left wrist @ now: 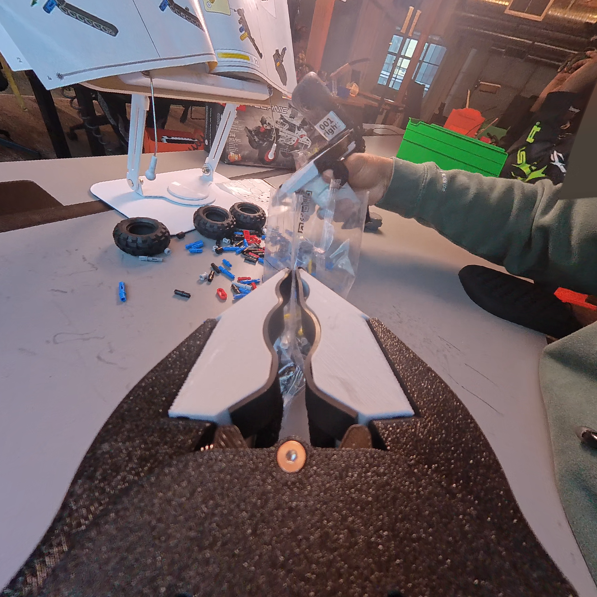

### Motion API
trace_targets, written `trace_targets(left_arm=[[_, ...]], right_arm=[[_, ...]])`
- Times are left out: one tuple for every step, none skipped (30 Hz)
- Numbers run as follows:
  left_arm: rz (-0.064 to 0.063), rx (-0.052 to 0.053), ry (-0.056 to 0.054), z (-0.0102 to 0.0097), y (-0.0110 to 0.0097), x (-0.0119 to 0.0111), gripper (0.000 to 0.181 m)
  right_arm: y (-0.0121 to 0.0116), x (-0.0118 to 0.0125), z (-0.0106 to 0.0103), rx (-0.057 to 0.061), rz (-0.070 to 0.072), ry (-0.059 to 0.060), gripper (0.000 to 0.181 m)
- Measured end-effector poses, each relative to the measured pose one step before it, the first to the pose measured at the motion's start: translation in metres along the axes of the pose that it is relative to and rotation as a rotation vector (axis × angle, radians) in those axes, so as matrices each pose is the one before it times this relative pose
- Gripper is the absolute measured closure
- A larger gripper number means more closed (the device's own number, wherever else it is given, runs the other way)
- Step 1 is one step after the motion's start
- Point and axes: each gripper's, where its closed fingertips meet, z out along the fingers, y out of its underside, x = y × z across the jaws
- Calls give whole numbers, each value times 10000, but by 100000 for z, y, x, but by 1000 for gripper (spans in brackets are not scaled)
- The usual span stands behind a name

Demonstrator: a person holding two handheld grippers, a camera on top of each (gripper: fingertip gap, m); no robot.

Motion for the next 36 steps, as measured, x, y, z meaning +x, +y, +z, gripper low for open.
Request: trace_targets(left_arm=[[-4,-5,10,19,23,10,180],[-4,-11,12,36,29,20,180],[-1,-8,8,36,16,15,180],[3,-8,2,17,11,18,180],[8,-5,1,21,9,23,180],[13,-2,-2,13,-7,40,180],[15,-4,-1,10,-7,31,180],[13,-2,-2,3,-6,40,180],[12,1,-6,4,-12,27,180],[13,1,-5,-18,-18,31,180],[10,-1,-8,-9,-2,5,180],[6,-2,-6,-13,-13,3,180],[3,1,-7,-8,3,-1,180],[0,5,-7,-19,-14,-14,180],[-5,0,3,0,8,-5,180],[-5,-3,6,6,0,1,180],[-3,-5,7,8,14,9,180],[-2,-2,7,20,8,7,180],[-1,-2,9,10,10,9,180],[0,-5,8,8,7,20,180],[-1,-2,4,8,1,5,180],[-3,3,3,-9,-4,-3,180],[-4,5,-1,3,-7,1,180],[-1,2,-3,-8,-1,-2,180],[0,-3,-3,-2,4,-4,180],[3,-2,-3,0,4,3,180],[5,1,-3,0,-8,5,180],[3,0,-2,-10,-5,8,180],[2,1,-4,1,-2,-7,180],[0,1,-4,-9,1,-4,180],[-3,3,-3,-9,-5,-10,180],[-7,4,0,-7,4,-7,180],[-9,-2,3,7,6,-12,180],[-7,-5,2,8,23,-8,180],[-2,-5,3,-4,15,-7,180],[-1,-1,2,-2,0,-6,180]], right_arm=[[-447,-801,-410,481,19,-382,173],[-417,-882,-336,457,-112,-358,173],[-207,-605,-245,284,-118,-157,173],[-60,-527,-173,173,-257,-98,173],[-50,-452,-142,168,-260,-91,173],[27,-251,-103,95,-153,-36,173],[-27,-324,-80,140,-44,-153,173],[-2,-196,-62,111,64,-131,173],[20,-150,-34,108,47,-120,173],[3,-161,-10,117,19,-119,173],[65,-67,3,67,5,-49,173],[25,-123,9,99,-27,-81,173],[6,-101,4,114,-5,-41,173],[71,-119,5,66,14,-65,173],[29,-70,-11,96,24,-17,173],[96,-41,-23,50,-1,-5,173],[152,-35,-23,19,-39,-8,173],[179,104,-29,-7,-66,70,173],[144,91,-45,10,-52,49,173],[173,167,-42,-34,-39,84,173],[158,131,-23,-35,-95,73,173],[160,137,-10,-46,-82,85,172],[230,135,28,-111,-79,85,170],[162,166,17,-68,-97,102,175],[82,161,13,-25,-44,93,177],[117,153,7,-68,-27,52,181],[202,359,19,-129,-133,202,181],[248,308,40,-147,-221,199,181],[137,214,33,-74,-126,154,181],[99,205,35,-65,-100,162,181],[189,204,43,-154,-216,218,181],[304,329,29,-274,-401,379,181],[467,378,49,-399,-591,486,181],[557,244,58,-473,-685,457,181],[493,-4,66,-434,-661,314,179],[535,-71,53,-456,-579,243,177]])
